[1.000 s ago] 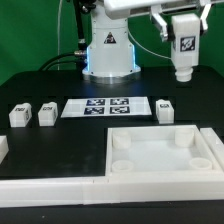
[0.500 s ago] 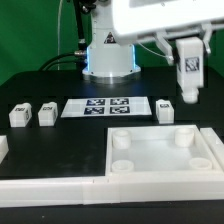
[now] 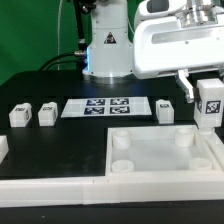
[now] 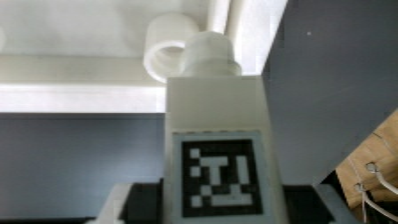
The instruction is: Assemble one leg
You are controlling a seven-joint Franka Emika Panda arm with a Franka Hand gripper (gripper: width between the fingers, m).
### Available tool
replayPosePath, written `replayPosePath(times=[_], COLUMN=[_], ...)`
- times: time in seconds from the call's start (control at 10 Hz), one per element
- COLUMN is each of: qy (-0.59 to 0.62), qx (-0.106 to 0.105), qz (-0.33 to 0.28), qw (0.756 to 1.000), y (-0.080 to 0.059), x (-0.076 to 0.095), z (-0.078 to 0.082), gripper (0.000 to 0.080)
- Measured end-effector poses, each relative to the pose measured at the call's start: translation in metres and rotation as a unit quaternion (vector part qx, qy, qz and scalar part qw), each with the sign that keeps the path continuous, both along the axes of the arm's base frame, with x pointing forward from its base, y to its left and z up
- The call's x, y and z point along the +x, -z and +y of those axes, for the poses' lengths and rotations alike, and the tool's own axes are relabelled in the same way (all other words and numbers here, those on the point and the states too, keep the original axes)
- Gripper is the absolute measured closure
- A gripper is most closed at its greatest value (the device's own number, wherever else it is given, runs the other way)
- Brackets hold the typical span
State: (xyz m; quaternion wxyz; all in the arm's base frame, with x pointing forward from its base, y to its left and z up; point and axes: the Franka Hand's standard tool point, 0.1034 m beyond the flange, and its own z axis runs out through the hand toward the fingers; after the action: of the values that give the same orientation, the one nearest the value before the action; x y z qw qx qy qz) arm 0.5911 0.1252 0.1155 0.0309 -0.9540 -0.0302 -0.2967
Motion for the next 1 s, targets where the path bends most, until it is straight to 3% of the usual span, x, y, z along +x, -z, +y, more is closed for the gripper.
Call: replayPosePath(times=[0.3, 0.5, 1.0], qy=[0.0, 0.003, 0.004], qx=[-0.003, -0.009, -0.01], qz=[-0.014, -0.022, -0.007], qw=[1.0, 1.0, 1.0], y=[-0.003, -0.002, 0.021], x=[0.004, 0.022, 0.022], z=[-0.002, -0.017, -0.016], gripper=[0.0506, 0.0506, 0.0506])
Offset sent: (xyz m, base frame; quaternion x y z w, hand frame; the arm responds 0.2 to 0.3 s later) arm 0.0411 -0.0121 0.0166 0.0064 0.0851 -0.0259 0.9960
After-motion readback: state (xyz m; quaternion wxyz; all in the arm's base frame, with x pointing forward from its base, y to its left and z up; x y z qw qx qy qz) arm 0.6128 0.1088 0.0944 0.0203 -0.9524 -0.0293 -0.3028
